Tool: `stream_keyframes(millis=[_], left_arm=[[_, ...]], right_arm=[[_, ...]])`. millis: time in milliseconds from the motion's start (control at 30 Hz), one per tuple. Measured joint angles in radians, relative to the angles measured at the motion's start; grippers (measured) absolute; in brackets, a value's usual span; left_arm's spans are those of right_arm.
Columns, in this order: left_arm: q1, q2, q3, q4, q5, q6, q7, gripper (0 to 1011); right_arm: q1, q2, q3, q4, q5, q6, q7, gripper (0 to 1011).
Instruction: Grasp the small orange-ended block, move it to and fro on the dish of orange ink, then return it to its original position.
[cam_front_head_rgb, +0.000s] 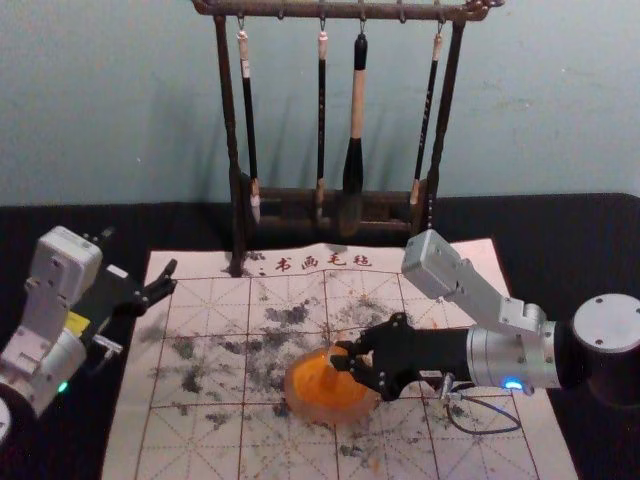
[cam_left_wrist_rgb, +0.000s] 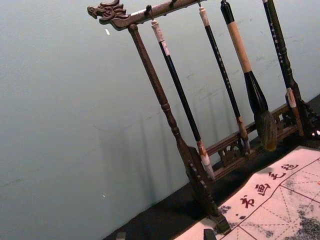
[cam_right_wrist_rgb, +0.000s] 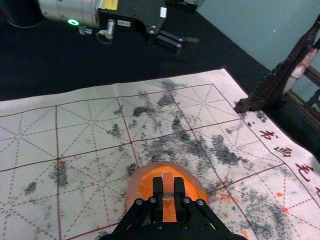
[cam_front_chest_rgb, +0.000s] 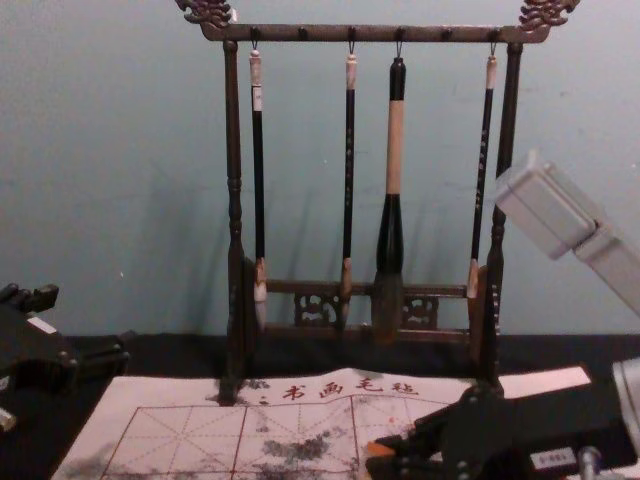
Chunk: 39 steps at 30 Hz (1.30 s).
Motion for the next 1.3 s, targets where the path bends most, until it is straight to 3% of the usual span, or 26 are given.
stream_keyframes(millis=[533, 967, 1300], left_arm=[[0.000, 0.000, 0.000, 0.000, 0.000, 0.000, 0.000, 1002], [0.000, 0.000, 0.000, 0.000, 0.000, 0.000, 0.000, 1001], [0.000, 0.000, 0.000, 0.000, 0.000, 0.000, 0.000, 1001]], right_arm=[[0.001, 0.001, 0.024, 0.022, -0.002, -0.003, -0.008, 101], [-0.050, 0.055, 0.044, -0.061, 0.038, 0.002, 0.011, 101], [-0.067, 0.071, 0.064, -0.098, 0.069, 0.004, -0.005, 101]])
